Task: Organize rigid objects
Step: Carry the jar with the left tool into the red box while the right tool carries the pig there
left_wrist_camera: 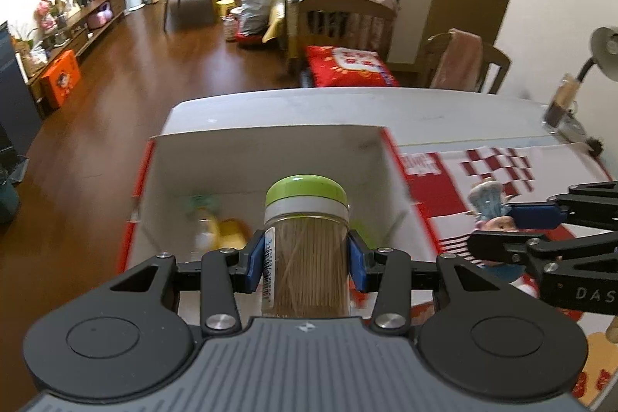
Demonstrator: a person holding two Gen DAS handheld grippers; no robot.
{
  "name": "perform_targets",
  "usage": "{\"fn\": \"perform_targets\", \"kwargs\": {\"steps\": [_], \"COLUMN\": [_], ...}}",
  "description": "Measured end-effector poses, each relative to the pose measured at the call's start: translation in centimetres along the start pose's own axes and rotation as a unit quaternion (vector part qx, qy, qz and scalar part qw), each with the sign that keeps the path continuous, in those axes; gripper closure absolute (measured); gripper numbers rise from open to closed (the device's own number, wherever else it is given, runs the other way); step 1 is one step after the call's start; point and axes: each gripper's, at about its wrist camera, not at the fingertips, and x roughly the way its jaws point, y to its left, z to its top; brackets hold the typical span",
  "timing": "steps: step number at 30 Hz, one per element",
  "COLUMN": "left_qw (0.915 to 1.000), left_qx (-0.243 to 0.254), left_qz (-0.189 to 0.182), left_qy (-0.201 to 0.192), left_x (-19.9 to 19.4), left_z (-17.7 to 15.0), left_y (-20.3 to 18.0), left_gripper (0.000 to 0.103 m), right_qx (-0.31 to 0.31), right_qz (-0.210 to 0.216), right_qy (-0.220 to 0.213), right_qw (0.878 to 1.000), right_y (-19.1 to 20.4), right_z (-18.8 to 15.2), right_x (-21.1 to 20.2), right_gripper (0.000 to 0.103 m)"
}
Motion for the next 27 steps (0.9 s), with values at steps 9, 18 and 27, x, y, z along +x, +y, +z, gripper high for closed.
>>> {"fn": "perform_targets", "kwargs": {"steps": [9,18,27], "left_qw": [0.9987,0.9975,0.9966], "left_qx": [0.005,0.012,0.015], "left_qz": [0.040,0.042,0.038], "left_qy": [0.030,0.056,0.071], "left_x": [4.1,8.0,9.5], "left_z": [-0.3,-0.2,-0.7], "left_y": [4.6,5.5,5.7], "left_gripper": [0.061,0.061,0.061], "right_qx": [-0.015,-0.047,-0.060], "right_qz": [-0.029,-0.029,-0.047], "right_qy": [0.037,0.073,0.088], "right_qw": [0.999,0.996,0.993], "right_y": [2.1,4.1,4.7], "right_z": [0.5,-0.2,-0.8], "right_x": [6.1,9.7,11.3], "right_gripper": [0.066,0.066,0.066]}}
